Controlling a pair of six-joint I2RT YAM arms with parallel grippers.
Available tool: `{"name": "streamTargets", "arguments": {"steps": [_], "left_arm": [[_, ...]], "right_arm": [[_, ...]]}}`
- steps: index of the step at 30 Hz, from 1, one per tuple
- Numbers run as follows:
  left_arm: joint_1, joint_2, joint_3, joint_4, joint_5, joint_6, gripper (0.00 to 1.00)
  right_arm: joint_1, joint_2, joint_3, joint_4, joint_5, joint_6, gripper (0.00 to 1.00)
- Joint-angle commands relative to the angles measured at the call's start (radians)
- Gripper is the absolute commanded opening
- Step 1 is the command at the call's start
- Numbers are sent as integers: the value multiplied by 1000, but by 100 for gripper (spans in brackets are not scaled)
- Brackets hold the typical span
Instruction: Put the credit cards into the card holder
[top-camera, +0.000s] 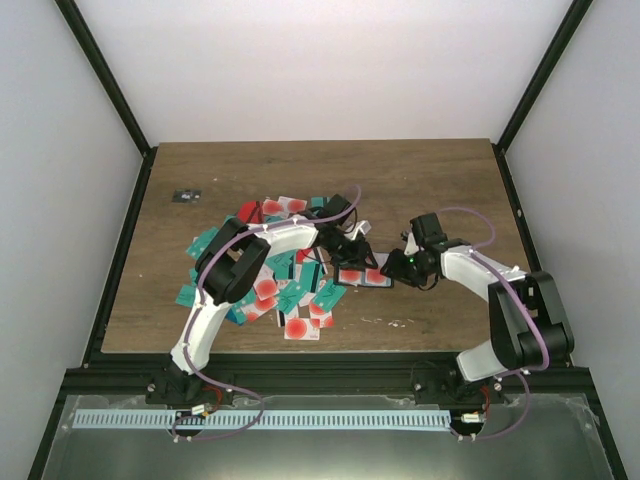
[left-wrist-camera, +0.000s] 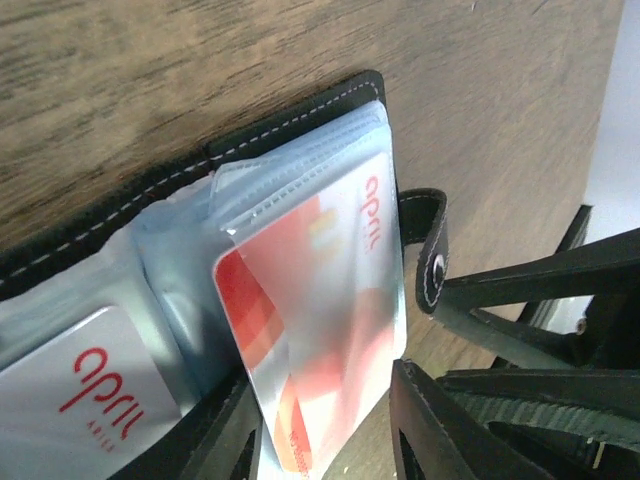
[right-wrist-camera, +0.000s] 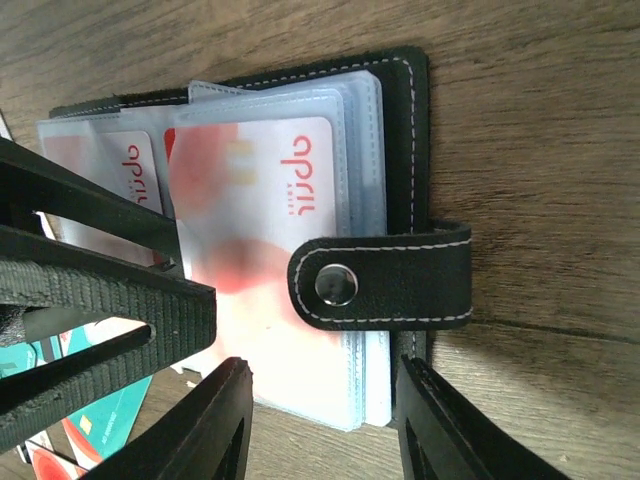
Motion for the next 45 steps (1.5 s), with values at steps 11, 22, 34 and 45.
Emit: {"name": "streamTargets", "arguments": {"steps": [11, 22, 34, 45], "left_arm": [[-2, -70, 24, -229, -110, 113, 59], [4, -123, 64, -309, -164, 176, 62], [20, -110, 72, -330, -189, 225, 20], [19, -66, 74, -317, -175, 230, 4]], "right_arm": [[-13, -95, 33, -8, -31, 29, 44], [-12, -116, -37, 110, -186, 123, 44], [-13, -89, -140, 279, -321, 220, 44], [-13, -24, -107, 236, -263, 195, 44]]}}
